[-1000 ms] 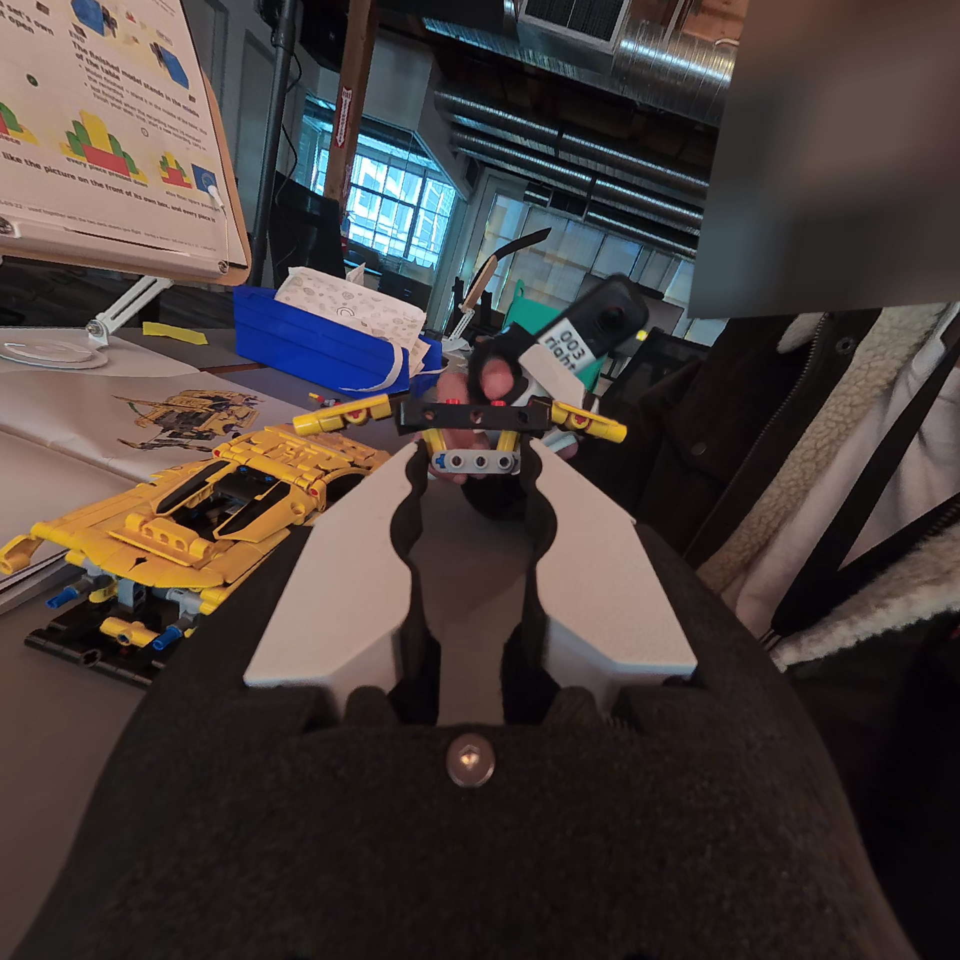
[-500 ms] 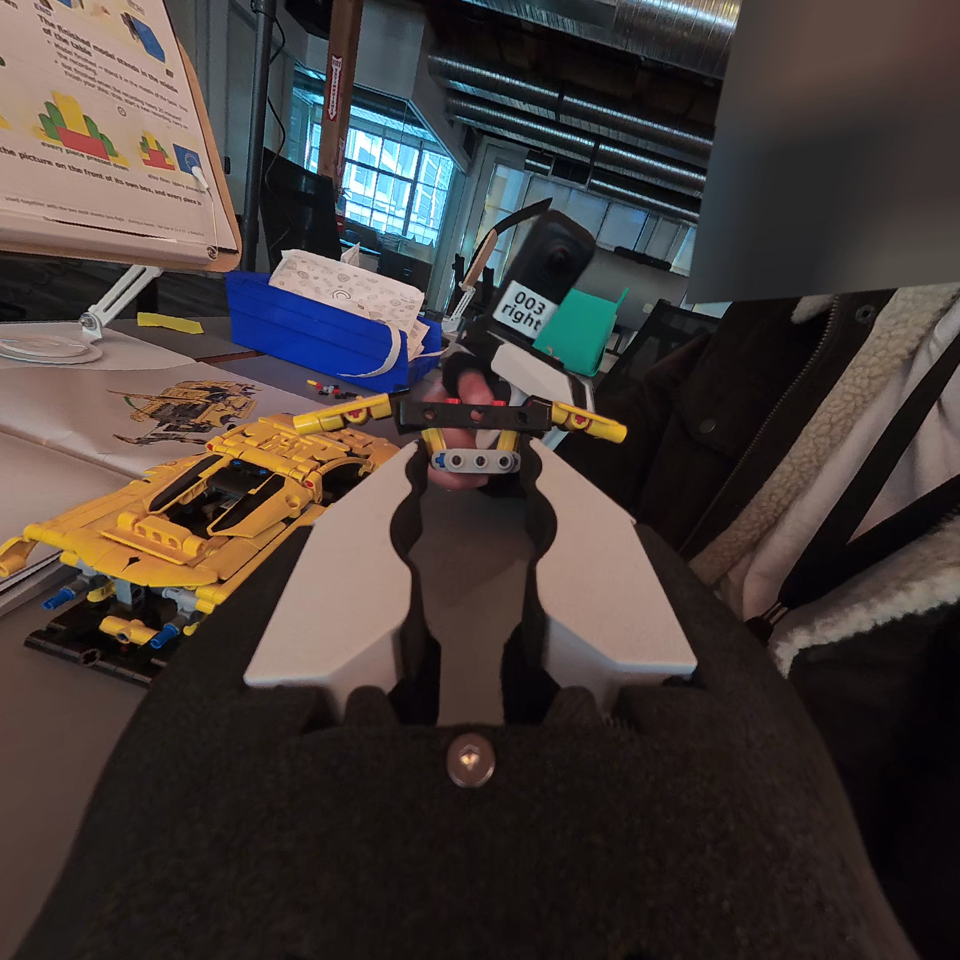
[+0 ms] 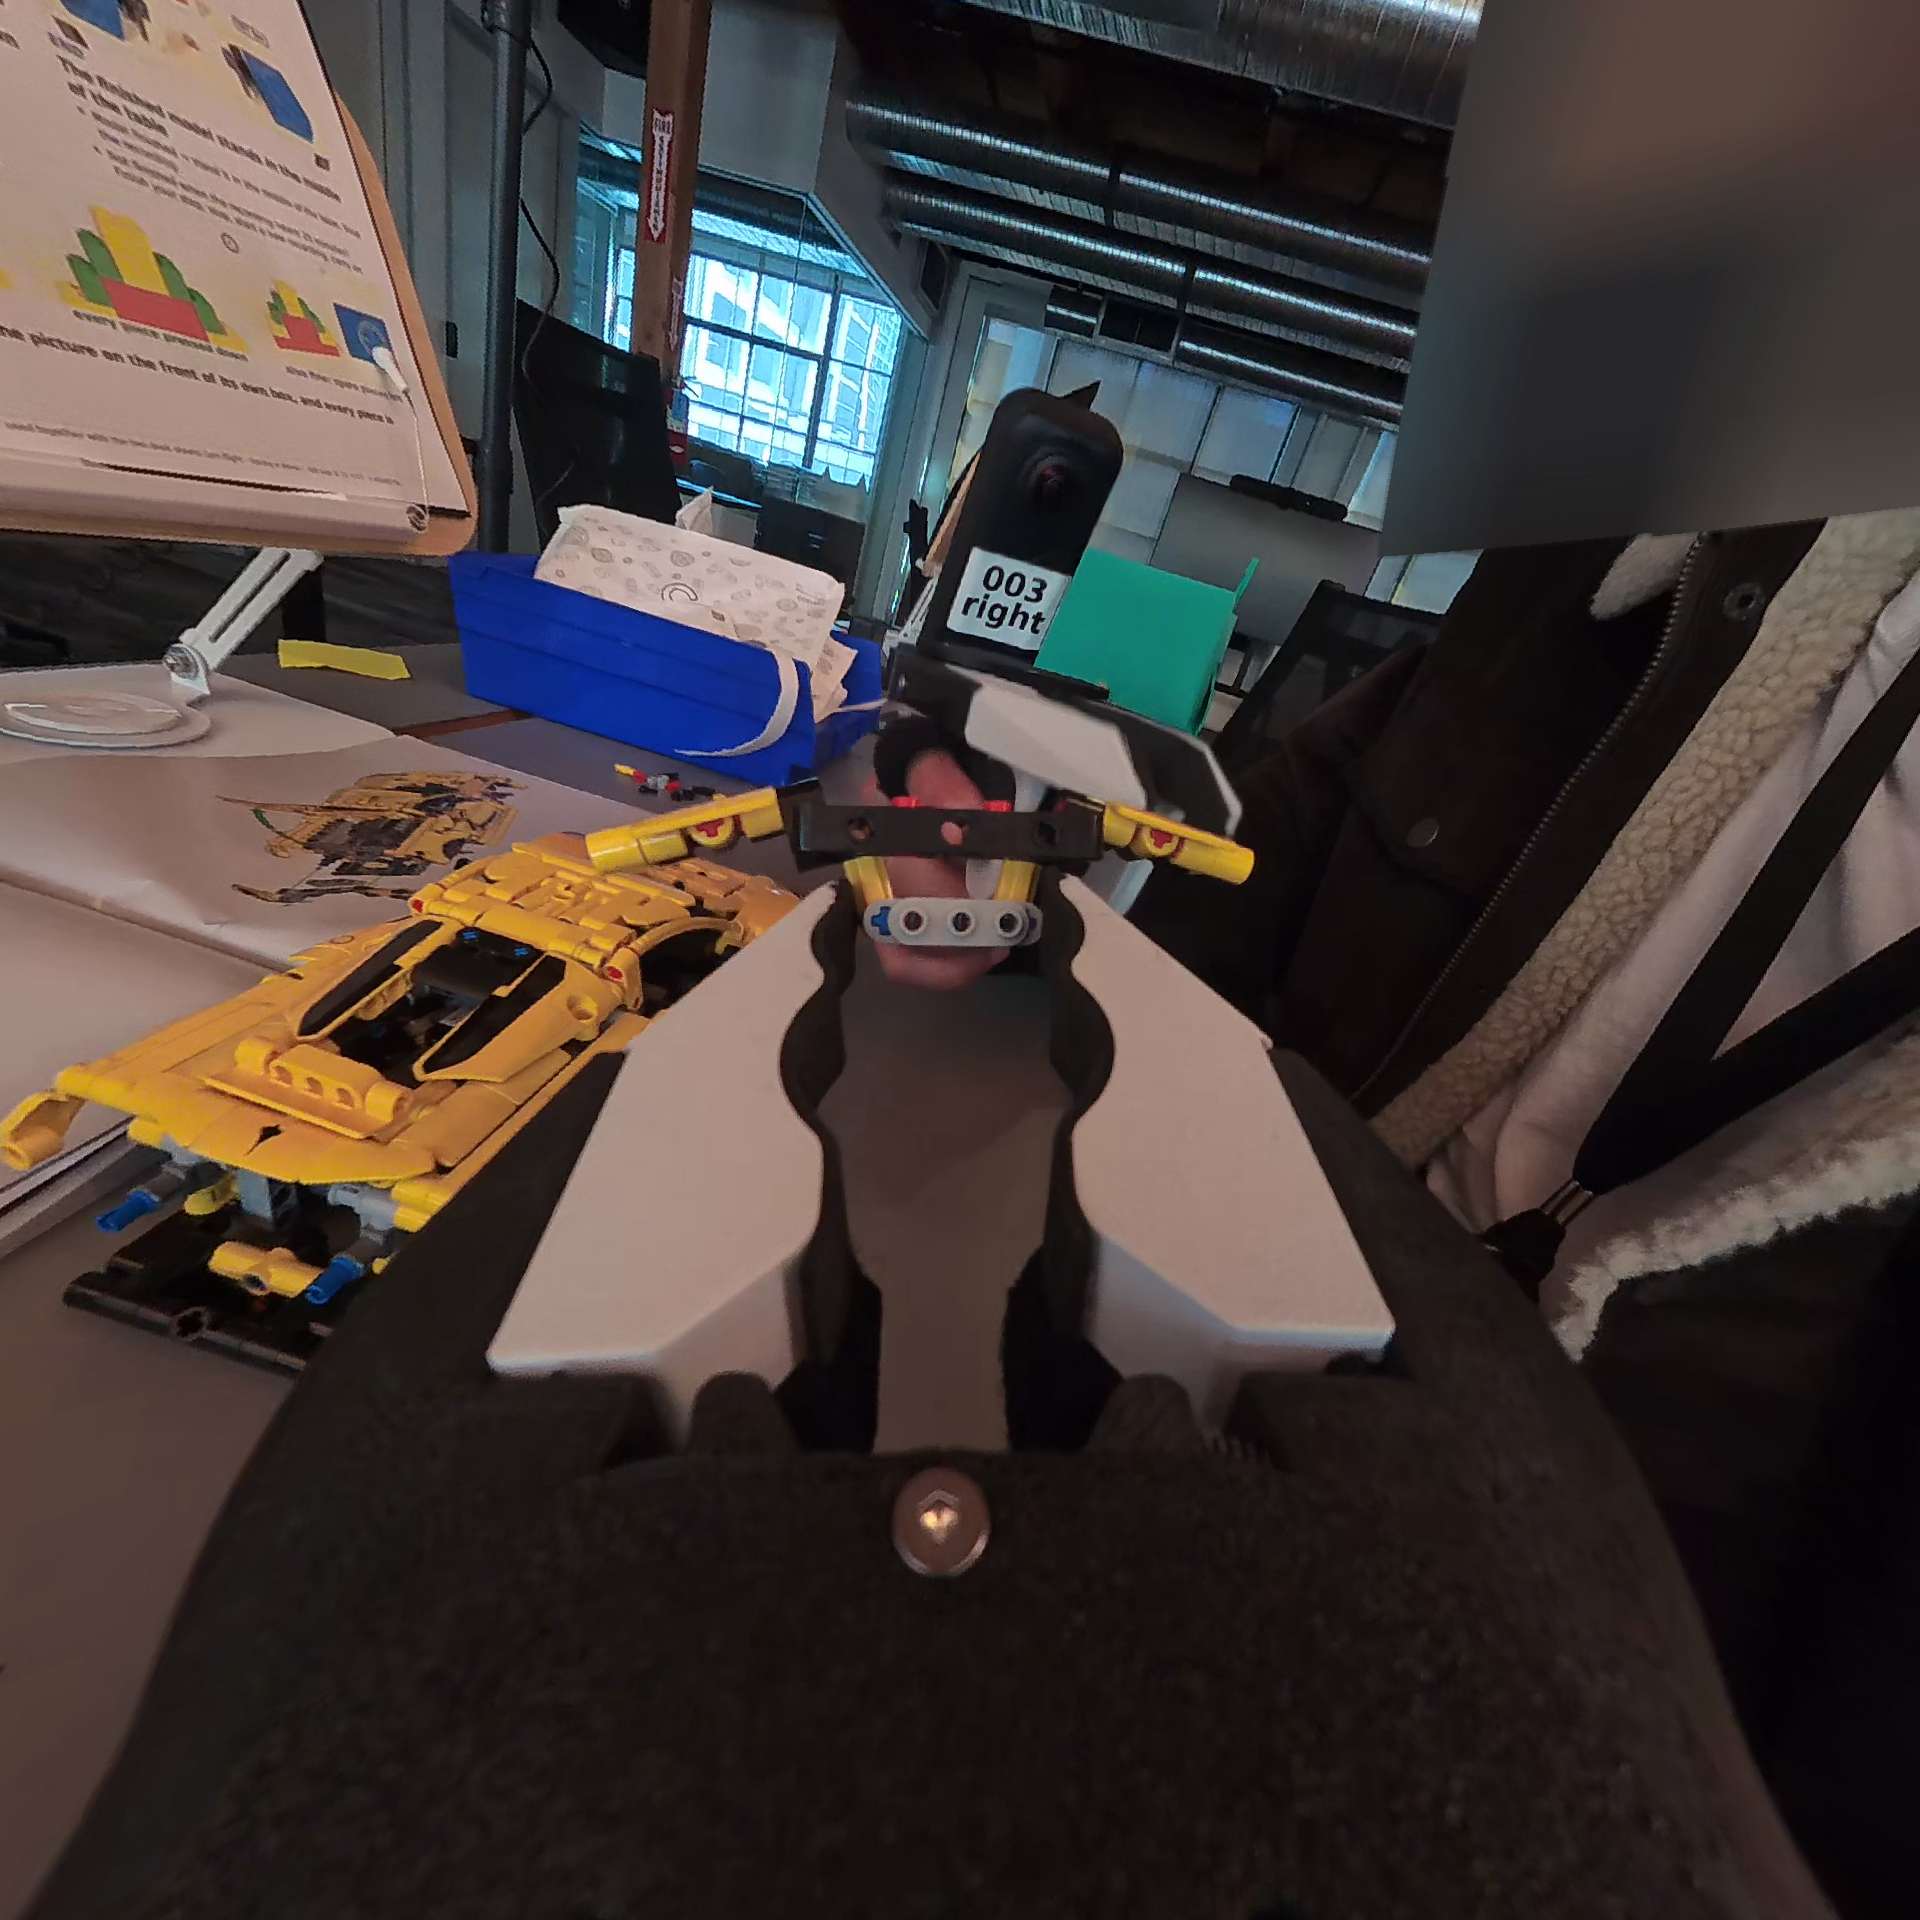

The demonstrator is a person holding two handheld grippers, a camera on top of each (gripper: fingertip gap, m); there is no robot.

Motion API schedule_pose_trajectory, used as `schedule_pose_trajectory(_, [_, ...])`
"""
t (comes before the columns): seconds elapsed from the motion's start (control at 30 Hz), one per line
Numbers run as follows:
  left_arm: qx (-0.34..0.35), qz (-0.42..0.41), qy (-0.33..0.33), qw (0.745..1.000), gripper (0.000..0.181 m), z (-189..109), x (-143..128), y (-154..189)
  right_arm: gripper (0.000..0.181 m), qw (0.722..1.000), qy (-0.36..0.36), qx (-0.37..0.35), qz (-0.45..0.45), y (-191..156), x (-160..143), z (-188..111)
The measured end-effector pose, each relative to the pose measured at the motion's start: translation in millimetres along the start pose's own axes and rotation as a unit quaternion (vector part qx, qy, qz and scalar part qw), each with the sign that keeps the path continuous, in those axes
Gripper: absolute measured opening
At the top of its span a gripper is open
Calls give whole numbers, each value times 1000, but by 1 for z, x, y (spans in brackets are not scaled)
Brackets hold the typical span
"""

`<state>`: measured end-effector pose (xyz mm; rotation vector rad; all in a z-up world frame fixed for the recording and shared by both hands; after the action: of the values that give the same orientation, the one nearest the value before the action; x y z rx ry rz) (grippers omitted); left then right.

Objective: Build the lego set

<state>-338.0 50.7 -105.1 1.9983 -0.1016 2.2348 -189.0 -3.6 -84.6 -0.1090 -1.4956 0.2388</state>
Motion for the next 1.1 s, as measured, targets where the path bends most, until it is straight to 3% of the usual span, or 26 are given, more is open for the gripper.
schedule_pose_trajectory(0.2, [8, 7, 27, 1000, 35, -4, 6, -1, 33, 993, 79, -64, 52, 16, 18, -6])
schedule_pose_trajectory(0.37, [21, 61, 42, 997, 35, -5, 11, 3, 50, 971, 48, -8, 234, 20, 1, 18])
schedule_pose_trajectory(0.67, [62, 128, 31, 989, 35, -5, 12, 5, 26, 915, 55, 89, 390, 24, -9, 21])
schedule_pose_trajectory(0.8, [66, 141, 13, 988, 35, -1, 8, 5, 11, 918, 36, 88, 385, 25, -13, 19])
schedule_pose_trajectory(1.1, [69, 135, 16, 988, 35, -3, 9, 4, 14, 921, 34, 91, 378, 26, -13, 17])
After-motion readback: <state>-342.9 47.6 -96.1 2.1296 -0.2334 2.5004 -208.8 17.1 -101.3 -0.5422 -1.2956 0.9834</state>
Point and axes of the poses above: each gripper's, where its closed fingertips meet, z out along the fingers, x out of its top, y = z × x across the jaws, the point moved 7 cm from there along -z, back along the fingers, and after that the axes turned 13 degrees about z, right-handed, at the moved point
